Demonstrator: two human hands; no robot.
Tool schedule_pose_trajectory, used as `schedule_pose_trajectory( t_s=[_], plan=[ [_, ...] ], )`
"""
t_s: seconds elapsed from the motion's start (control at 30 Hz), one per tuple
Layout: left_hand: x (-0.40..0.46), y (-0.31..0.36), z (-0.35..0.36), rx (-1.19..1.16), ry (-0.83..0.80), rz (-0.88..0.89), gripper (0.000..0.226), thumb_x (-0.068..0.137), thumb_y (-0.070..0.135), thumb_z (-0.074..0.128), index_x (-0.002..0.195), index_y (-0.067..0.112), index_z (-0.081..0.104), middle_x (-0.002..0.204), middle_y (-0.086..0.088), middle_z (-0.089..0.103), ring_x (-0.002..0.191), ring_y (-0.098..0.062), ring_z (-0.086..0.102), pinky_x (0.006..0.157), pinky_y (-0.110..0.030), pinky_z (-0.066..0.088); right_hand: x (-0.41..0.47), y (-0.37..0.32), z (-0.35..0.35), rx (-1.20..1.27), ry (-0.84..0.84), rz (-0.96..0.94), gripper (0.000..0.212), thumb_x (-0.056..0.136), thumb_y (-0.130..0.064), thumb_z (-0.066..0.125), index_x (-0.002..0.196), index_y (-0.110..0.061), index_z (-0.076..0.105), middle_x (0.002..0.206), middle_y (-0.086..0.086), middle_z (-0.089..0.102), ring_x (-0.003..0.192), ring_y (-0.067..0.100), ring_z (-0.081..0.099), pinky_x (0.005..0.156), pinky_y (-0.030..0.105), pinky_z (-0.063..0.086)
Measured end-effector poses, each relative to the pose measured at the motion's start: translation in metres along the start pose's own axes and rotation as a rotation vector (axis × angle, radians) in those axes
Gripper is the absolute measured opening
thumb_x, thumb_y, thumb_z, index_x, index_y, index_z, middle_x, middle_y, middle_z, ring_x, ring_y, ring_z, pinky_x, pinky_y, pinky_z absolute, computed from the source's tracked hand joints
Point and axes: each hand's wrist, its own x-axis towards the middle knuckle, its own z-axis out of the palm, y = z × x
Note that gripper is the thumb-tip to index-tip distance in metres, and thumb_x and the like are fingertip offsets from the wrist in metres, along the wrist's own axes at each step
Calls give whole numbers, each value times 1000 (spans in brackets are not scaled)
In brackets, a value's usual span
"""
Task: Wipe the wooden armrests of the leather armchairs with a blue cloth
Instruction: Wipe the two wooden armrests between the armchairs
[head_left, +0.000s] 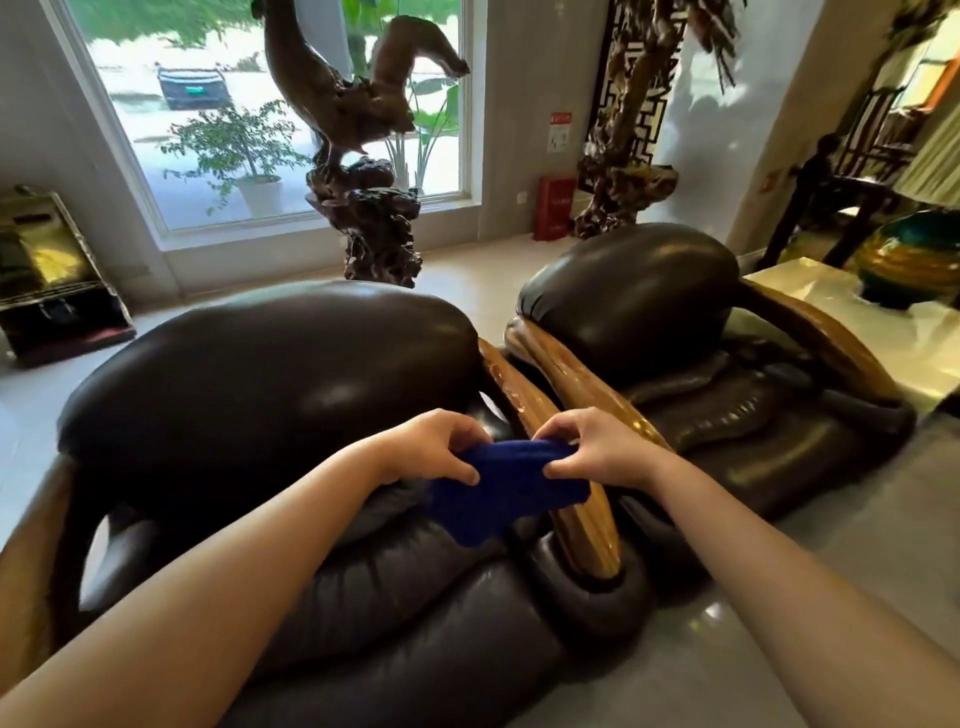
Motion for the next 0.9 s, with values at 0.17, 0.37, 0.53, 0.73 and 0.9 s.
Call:
schedule_pose_trajectory(
  t_s=[0.17,0.37,0.53,0.73,0.9],
  plan=[
    [90,-22,45,47,19,-7,39,72,6,70,109,17,62,105,-5,69,95,-19,65,87,-33,52,36,88,-13,-19,-47,90,30,72,-20,71,97,-33,60,94,-11,65,86,4,63,72,20,53],
    [183,-37,91,26,43,-123,38,70,12,68,105,25,62,96,10,64,88,-7,60,78,-20,46,76,178,-37,-28,-109,150,30,71,-18,70,96,-31,60,90,-10,64,84,4,62,72,21,53],
    [239,-49,124,-23,68,-218,37,68,13,66,98,34,61,91,16,62,83,-1,59,70,-13,46,109,248,-45,-9,-175,140,30,71,-15,70,95,-30,60,89,-9,64,83,4,62,72,18,52],
    [301,-51,138,-91,222,-336,38,66,9,65,97,31,62,97,7,67,89,-8,63,84,-26,52,175,303,-77,-37,-270,13,30,70,-17,70,87,-38,55,88,-12,61,80,2,60,65,14,46],
    [364,-71,113,-89,275,-366,38,67,8,66,94,34,61,93,11,65,87,-4,62,78,-17,48,248,334,-95,-32,-288,-36,33,71,-16,70,87,-40,54,89,-11,60,81,3,60,66,16,46]
  ],
)
